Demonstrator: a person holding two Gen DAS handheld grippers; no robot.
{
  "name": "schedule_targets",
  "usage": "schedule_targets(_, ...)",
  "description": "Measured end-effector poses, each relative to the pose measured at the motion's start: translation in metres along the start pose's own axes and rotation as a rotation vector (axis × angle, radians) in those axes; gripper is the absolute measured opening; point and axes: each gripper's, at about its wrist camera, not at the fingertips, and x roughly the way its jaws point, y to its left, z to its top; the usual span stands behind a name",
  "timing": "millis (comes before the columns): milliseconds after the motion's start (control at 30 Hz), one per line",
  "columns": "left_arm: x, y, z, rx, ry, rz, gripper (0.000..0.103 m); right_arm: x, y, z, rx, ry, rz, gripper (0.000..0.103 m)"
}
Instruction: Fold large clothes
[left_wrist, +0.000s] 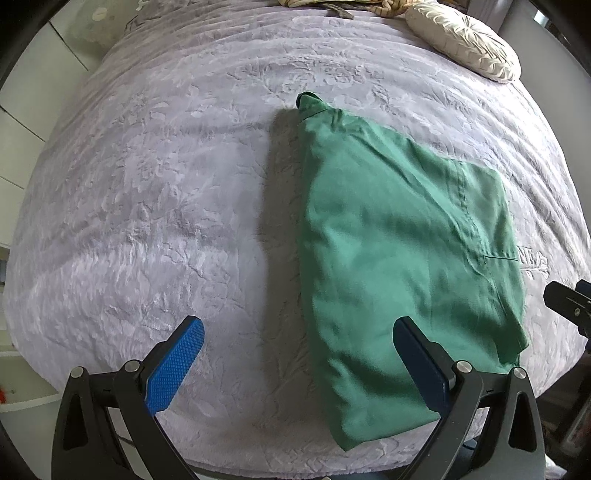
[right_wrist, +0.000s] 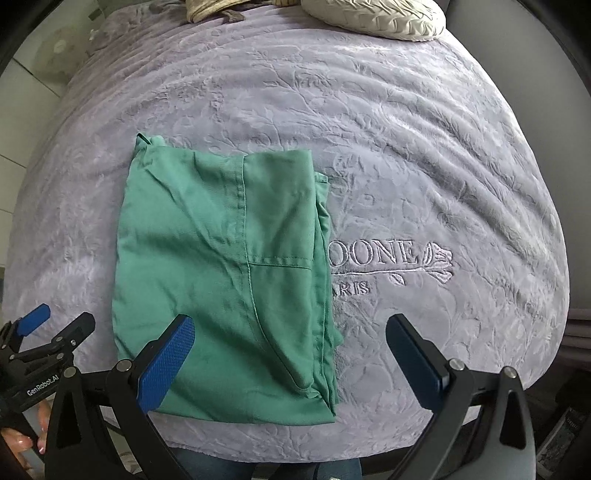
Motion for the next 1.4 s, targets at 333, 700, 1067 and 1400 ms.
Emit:
schedule_targets(333, 0.0005, -0.0025, 0.0007, -0.004, 0.003, -0.003, 0.102, -0.0008, 0.002, 0.0008, -0.003, -0.001, -0.004, 0.103)
schedule_targets(700, 0.0003, -0.0009, 0.0008, 0.0, 0.0, -0.002, 0.102, -0.0014, 0.003, 0.0005, -0.005, -0.002, -0.004, 0.103)
schedule_targets(1067, -0.004, -0.0027, -0.0014, -0.008, -0.008, 0.001, 0.102, -0.0026, 0.0034, 0.0004, -0.007, -0.001, 0.001, 0.103)
schedule_targets(1400, -0.0057, -0.0013, -0.0026, -0.01, -0.012, 0.005, 0.102, -0.004, 0.0057, -0.0019, -0.005, -0.006, -0.001, 0.103)
